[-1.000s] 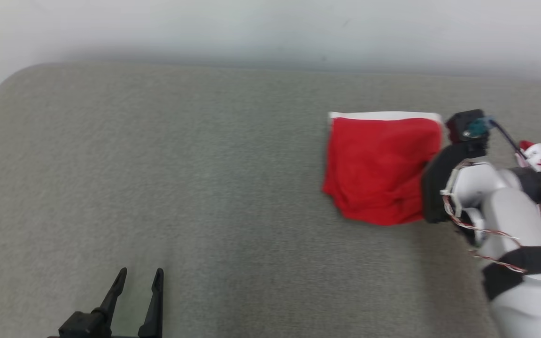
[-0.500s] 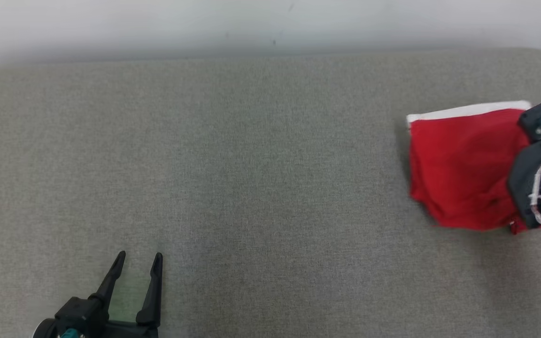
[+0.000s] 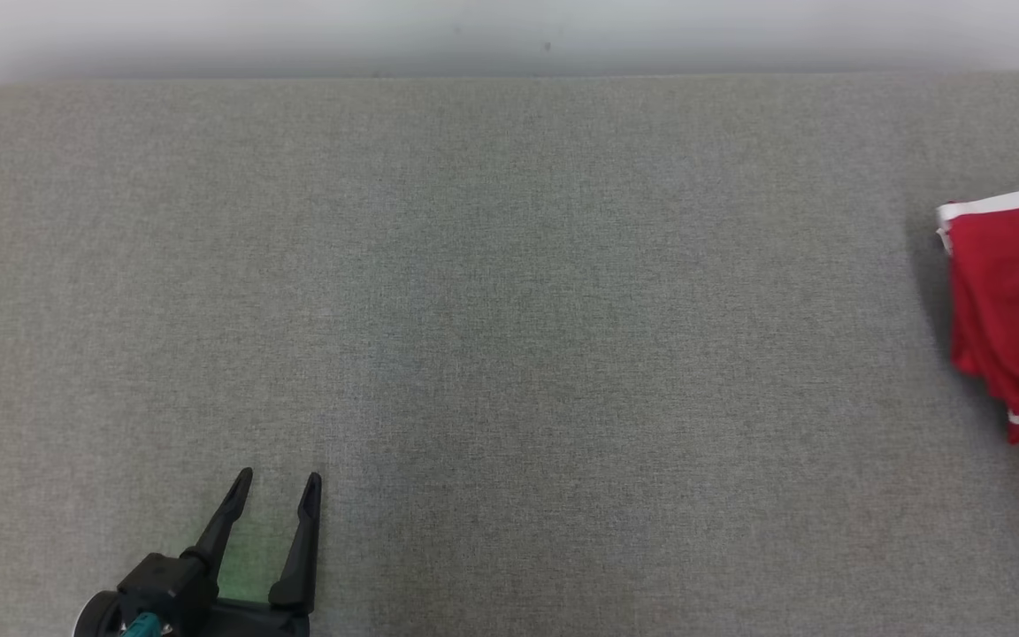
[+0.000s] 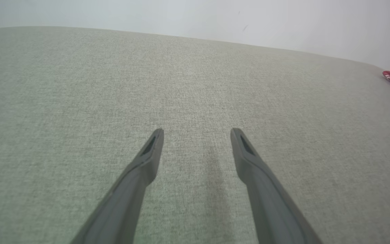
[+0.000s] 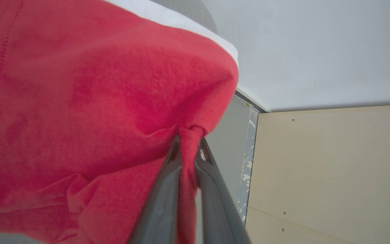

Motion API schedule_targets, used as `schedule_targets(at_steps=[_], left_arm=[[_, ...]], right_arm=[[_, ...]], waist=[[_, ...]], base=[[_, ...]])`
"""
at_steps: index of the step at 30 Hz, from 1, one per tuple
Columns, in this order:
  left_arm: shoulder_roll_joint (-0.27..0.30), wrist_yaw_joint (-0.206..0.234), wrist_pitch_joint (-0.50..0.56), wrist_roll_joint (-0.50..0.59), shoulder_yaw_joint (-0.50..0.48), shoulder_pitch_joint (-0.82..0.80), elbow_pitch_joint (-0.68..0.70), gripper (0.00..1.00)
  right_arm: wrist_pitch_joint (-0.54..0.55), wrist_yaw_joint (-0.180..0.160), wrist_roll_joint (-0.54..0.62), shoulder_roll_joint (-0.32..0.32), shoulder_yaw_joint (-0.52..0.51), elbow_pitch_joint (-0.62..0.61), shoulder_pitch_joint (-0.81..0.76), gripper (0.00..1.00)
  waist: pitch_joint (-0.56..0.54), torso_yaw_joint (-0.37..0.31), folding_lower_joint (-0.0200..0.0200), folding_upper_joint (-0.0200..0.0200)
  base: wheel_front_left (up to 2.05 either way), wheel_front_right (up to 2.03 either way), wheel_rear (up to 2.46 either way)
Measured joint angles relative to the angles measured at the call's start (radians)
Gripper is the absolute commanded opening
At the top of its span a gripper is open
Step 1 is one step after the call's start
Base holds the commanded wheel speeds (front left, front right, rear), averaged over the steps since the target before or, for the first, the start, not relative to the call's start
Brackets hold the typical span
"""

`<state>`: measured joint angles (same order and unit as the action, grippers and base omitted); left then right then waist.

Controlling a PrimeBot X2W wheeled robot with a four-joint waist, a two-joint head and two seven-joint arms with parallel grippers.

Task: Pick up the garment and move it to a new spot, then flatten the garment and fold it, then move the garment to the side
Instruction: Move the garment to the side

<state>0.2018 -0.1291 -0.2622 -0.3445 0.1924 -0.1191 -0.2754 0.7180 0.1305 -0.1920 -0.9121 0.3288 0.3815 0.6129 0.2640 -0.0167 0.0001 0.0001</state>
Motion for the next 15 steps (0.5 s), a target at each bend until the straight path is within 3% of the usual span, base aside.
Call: schedule_targets(at_steps=[8,13,14,15], left_arm=[[0.003,0.000,0.000,0.000,0.015,0.000,0.002,1.00],[0.016,0.000,0.000,0.000,0.026,-0.003,0.005,1.00],[0.018,0.000,0.000,-0.001,0.026,-0.003,0.005,1.00],[0.018,0.000,0.000,-0.001,0.027,-0.003,0.005,1.00]], right_arm=[[-0.071,0.000,0.085,-0.018,-0.060,0.066,-0.040,0.00],[-0.137,0.000,0.185,0.011,-0.125,0.100,-0.049,0.00],[-0.138,0.000,0.197,0.019,-0.137,0.109,-0.055,0.08],[-0.141,0.000,0.204,0.030,-0.148,0.115,-0.061,0.55]], waist=[[0.015,0.012,0.0000,0.0000],[0.025,0.022,0.0000,-0.0001],[0.026,0.023,0.0000,0.0000],[0.027,0.024,0.0000,-0.0001]], base=[[0.00,0.00,0.00],[0.00,0.00,0.00],[0.00,0.00,0.00],[0.00,0.00,0.00]])
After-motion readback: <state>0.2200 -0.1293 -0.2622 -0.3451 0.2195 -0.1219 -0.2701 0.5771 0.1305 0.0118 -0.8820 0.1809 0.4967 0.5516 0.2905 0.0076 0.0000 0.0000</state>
